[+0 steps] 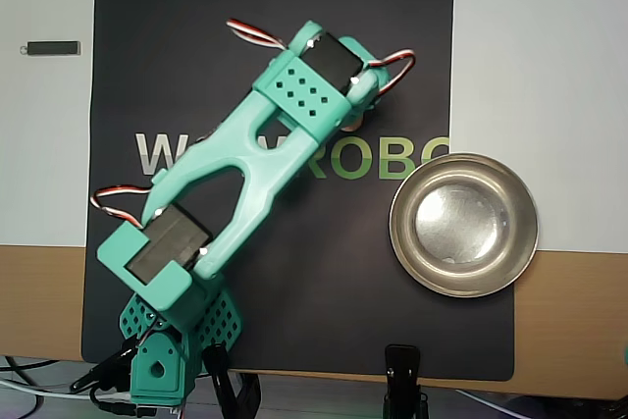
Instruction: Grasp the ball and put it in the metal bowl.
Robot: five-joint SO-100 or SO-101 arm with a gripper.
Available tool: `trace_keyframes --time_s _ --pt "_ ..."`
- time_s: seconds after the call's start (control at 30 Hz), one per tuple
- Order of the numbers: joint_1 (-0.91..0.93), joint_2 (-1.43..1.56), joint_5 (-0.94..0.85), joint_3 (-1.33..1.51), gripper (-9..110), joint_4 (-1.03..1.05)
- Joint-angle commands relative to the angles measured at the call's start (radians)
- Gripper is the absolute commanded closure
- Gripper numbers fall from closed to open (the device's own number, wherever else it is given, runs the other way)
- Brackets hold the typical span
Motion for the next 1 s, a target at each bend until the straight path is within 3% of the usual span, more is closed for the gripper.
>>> trace_keyframes --time_s 0.0,0.97 --pt "-0.008 -0.012 0.002 -0.037 101 -0.009" --pt "-0.018 0.008 -0.002 -0.025 101 -0.028"
